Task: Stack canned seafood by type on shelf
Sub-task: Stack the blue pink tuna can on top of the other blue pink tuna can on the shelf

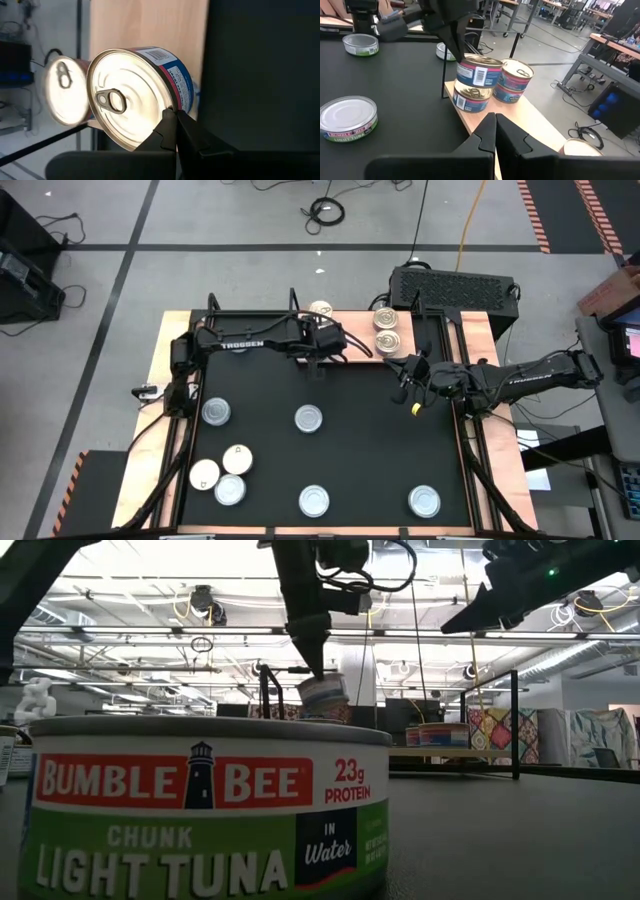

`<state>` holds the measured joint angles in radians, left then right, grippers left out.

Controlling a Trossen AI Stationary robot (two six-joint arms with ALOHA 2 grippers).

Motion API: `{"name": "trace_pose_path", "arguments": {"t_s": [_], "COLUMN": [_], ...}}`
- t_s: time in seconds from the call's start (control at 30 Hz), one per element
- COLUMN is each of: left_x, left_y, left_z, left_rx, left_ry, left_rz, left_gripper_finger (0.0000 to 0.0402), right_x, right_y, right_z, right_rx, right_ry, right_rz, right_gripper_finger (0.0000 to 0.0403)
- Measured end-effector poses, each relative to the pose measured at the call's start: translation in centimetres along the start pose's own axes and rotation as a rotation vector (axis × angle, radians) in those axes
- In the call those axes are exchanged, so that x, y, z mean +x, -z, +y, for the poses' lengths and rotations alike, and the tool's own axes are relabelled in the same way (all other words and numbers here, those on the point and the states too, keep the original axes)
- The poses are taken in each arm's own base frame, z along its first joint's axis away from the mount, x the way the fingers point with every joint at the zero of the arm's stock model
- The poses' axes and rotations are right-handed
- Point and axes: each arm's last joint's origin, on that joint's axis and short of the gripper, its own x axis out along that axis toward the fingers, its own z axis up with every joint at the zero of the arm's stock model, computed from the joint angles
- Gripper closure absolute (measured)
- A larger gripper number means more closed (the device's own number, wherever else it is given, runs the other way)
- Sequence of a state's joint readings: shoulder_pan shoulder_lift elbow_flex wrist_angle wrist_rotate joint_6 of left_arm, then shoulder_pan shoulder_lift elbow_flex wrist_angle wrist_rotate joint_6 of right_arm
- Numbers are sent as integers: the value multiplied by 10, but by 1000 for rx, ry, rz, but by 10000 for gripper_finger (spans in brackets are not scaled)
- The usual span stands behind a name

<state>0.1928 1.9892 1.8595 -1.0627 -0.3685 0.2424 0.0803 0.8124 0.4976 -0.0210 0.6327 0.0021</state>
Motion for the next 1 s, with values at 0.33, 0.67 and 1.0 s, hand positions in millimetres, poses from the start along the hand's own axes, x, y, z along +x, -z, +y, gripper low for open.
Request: {"name": "trace_pose_path", "arguments": {"t_s": [0.33,0.67,1.0], "left_x": [6,9,10], "left_y": [3,6,7], "left_z": [0,8,12], "left_rx": [0,-23,-53], "left_ry": [19,20,44], "left_rz": [18,26,25], "left_gripper_finger": [401,401,401], "right_x": [0,0,0], "right_y": [1,1,1], "right_z": [0,0,0], "right_rx": [34,43,43], "right_ry": [-3,-5,-5], "right_rz": [6,6,6], "right_gripper_finger": [403,403,403]}}
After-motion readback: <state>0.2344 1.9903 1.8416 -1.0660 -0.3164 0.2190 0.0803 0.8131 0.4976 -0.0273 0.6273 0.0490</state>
